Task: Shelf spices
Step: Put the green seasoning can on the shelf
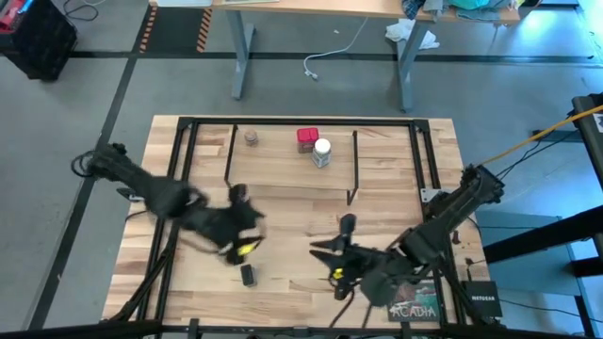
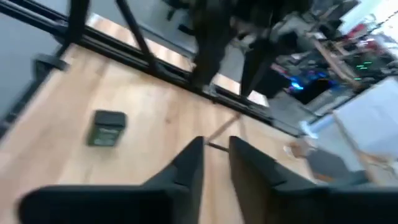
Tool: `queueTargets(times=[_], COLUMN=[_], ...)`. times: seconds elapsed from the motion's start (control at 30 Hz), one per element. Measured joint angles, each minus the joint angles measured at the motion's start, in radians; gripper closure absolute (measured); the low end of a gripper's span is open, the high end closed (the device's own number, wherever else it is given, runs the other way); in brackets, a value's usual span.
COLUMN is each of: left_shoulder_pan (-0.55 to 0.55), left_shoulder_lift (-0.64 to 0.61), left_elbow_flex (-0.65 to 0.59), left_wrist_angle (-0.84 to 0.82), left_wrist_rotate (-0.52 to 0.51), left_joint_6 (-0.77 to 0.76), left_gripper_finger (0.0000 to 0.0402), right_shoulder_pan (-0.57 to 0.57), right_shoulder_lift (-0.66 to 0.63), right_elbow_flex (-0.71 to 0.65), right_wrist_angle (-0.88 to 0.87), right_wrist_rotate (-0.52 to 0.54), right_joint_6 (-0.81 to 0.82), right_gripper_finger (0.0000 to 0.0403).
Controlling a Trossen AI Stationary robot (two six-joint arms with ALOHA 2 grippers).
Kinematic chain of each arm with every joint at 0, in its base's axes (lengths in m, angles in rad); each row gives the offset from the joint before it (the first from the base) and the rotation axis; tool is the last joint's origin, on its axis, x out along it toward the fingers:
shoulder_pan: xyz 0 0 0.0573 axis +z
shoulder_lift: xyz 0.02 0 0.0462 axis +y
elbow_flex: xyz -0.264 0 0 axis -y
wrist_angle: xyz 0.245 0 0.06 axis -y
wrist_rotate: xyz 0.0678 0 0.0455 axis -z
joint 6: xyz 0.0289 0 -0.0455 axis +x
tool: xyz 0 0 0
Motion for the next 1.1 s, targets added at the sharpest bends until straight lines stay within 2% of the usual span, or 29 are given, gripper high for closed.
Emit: queueTargets(times=[0.1, 0.17, 0.3, 0.47, 0.57, 0.8, 0.93, 1.1], left_shoulder_pan=[-0.114, -0.178, -0.262, -0.311, -0.331, -0.346, -0.337, -0.337], left_shoulder_lift=[-0.038, -0.041, -0.023, -0.011, -0.011, -0.011, -0.011, -0.011], left_elbow_flex=[-0.034, -0.067, -0.161, -0.321, -0.425, -0.614, -0.703, -0.784], left_wrist_angle=[-0.009, -0.018, -0.001, 0.004, 0.031, 0.102, 0.232, 0.411], left_wrist_rotate=[-0.088, -0.131, -0.188, -0.196, -0.235, -0.239, -0.229, -0.196], left_joint_6=[-0.024, -0.058, -0.159, -0.354, -0.464, -0.618, -0.638, -0.604], left_gripper_finger=[0.0194, 0.0224, 0.0296, 0.0389, 0.0391, 0.0398, 0.04, 0.04], right_shoulder_pan=[-0.031, -0.058, -0.117, -0.18, -0.211, -0.264, -0.284, -0.296], right_shoulder_lift=[0.027, 0.049, 0.101, 0.218, 0.283, 0.402, 0.453, 0.493], right_elbow_flex=[-0.048, -0.084, -0.146, -0.156, -0.147, -0.146, -0.145, -0.145], right_wrist_angle=[0.113, 0.196, 0.396, 0.558, 0.617, 0.732, 0.787, 0.836], right_wrist_rotate=[-0.12, -0.213, -0.384, -0.577, -0.653, -0.855, -0.954, -0.975], right_joint_6=[0.003, 0.003, 0.022, 0.056, 0.078, 0.18, 0.237, 0.265], right_gripper_finger=[0.0373, 0.0394, 0.0396, 0.0399, 0.0399, 0.0401, 0.0401, 0.0402])
